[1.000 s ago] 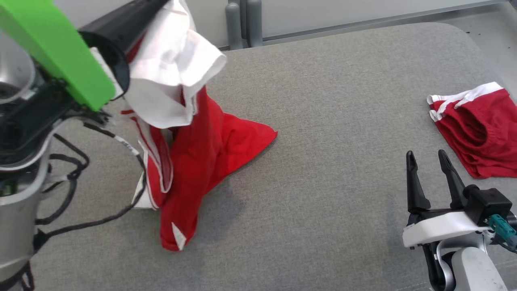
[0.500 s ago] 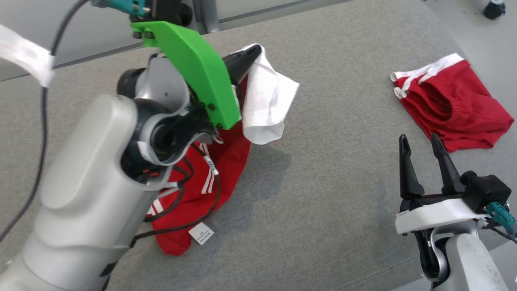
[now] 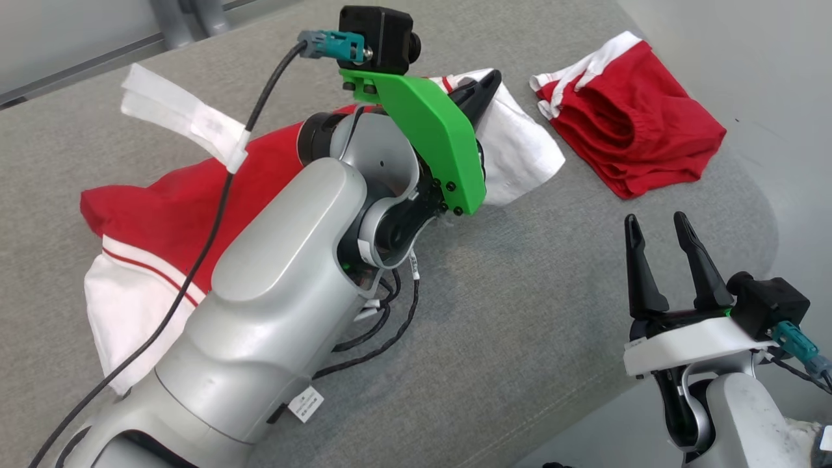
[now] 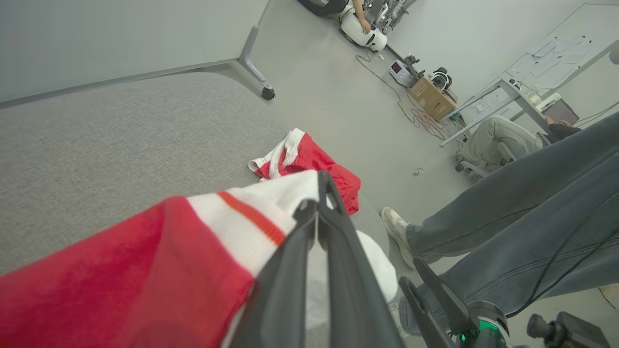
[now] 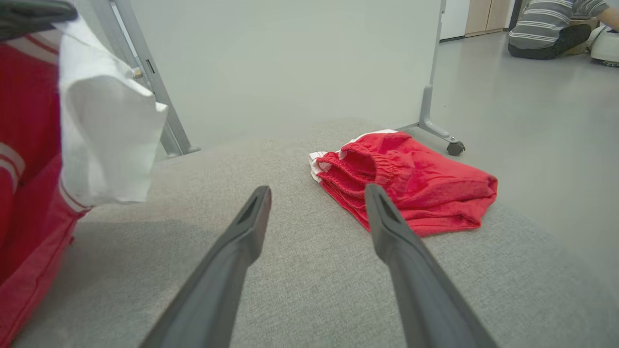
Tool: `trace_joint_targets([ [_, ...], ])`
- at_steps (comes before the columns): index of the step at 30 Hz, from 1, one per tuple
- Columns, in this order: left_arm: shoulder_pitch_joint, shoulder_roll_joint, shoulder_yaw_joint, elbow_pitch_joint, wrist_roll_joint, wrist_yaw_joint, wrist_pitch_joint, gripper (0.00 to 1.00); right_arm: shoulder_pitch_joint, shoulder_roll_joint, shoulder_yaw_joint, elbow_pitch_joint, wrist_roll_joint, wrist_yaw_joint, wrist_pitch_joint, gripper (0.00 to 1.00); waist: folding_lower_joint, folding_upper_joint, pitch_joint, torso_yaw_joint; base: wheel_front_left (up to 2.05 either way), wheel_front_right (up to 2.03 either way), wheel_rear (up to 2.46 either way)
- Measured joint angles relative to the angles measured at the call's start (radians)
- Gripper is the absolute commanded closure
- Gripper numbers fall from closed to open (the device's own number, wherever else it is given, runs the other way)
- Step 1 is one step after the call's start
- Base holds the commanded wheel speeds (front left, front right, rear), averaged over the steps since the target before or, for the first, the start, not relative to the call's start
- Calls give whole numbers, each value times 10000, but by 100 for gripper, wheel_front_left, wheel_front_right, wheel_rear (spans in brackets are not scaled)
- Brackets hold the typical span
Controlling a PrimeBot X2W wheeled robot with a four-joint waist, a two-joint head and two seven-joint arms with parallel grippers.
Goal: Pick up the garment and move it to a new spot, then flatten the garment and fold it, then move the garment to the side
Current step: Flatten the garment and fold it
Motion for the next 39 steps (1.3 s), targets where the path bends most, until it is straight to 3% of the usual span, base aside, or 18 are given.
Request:
trace_joint_targets([
  [2,-2,-12,-221,290,-140,-105,-295,100,45,-4,-21,-4,0,0,0,0,0,0,62,-196,0,0,0],
  [3,-18,-36,-522,426,-481,-107,-510,81,114,-6,-82,4,-8,-2,0,0,0,0,139,-282,0,0,0],
  [4,-24,-38,-663,487,-612,-65,-591,28,123,-6,-98,21,-21,-2,0,0,0,0,161,-273,0,0,0],
  [5,-40,-35,-874,546,-700,-27,-616,0,117,-8,-123,19,-67,-2,0,0,0,0,175,-238,0,0,0],
  [8,-141,-29,-1701,629,-665,-33,-706,0,38,0,-244,-33,-215,0,-2,0,0,0,203,149,0,0,0],
  [11,-116,42,-2391,485,-215,-447,-742,0,27,6,-355,-46,-372,0,0,0,0,0,157,505,0,0,0],
  [17,593,901,-2754,-128,458,-706,-1707,0,-13,8,-499,-194,-769,0,0,0,0,0,87,1301,0,0,0],
  [20,907,1593,-2673,-640,989,-568,-2447,0,-2,10,-575,-263,-943,0,0,0,0,0,27,1696,0,0,0],
  [25,1813,2723,-2355,-1080,1453,63,-3465,0,245,10,-663,-290,-1243,0,0,0,0,0,-113,2346,0,0,0],
  [32,2993,3609,-1983,-1108,1235,585,-3990,0,339,8,-731,-280,-1559,0,-2,0,0,0,-277,3187,0,0,0],
  [39,3775,4002,-1854,-961,857,671,-4174,0,337,12,-711,-267,-1730,0,-2,0,0,0,-452,3635,0,0,0],
])
